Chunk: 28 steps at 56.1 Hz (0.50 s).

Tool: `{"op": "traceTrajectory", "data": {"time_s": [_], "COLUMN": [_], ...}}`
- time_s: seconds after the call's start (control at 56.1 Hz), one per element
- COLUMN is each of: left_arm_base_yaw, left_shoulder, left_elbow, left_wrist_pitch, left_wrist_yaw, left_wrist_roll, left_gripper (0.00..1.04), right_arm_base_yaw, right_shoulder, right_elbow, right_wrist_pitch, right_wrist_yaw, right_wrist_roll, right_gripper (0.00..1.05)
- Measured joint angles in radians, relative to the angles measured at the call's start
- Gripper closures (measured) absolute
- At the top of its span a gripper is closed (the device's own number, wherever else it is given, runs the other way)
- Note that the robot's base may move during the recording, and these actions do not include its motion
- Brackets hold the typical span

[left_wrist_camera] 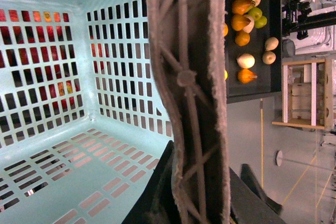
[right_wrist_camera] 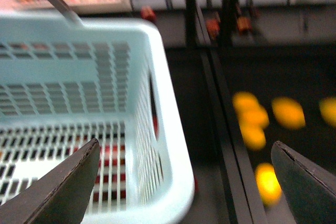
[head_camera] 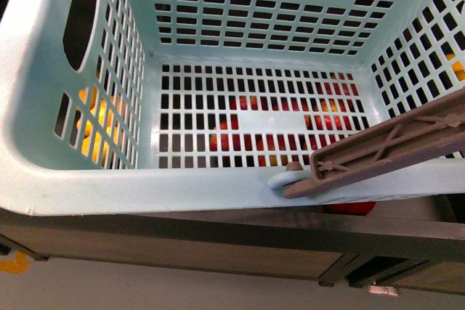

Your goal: Pick lemon and mango into basket

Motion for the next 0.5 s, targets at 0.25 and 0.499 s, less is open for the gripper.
{"op": "traceTrajectory", "data": {"time_s": [0.25,0.499], "left_arm_base_yaw": [-0.006,-0.001], "left_shoulder": [0.006,0.006], "left_elbow": [0.0,0.0], "left_wrist_pitch": [0.005,0.005], "left_wrist_yaw": [0.004,0.002], "left_wrist_roll": [-0.016,0.003], "left_gripper": [0.98,0.98], "right_arm_base_yaw": [-0.367,-0.579], "right_shoulder": [0.708,1.661], "right_elbow": [0.126,0.571], "right_wrist_pitch": [0.415,0.662], "right_wrist_yaw": [-0.192,-0.148], "right_wrist_roll": [0.034,-0.253], "right_gripper": [0.09,0.09]}}
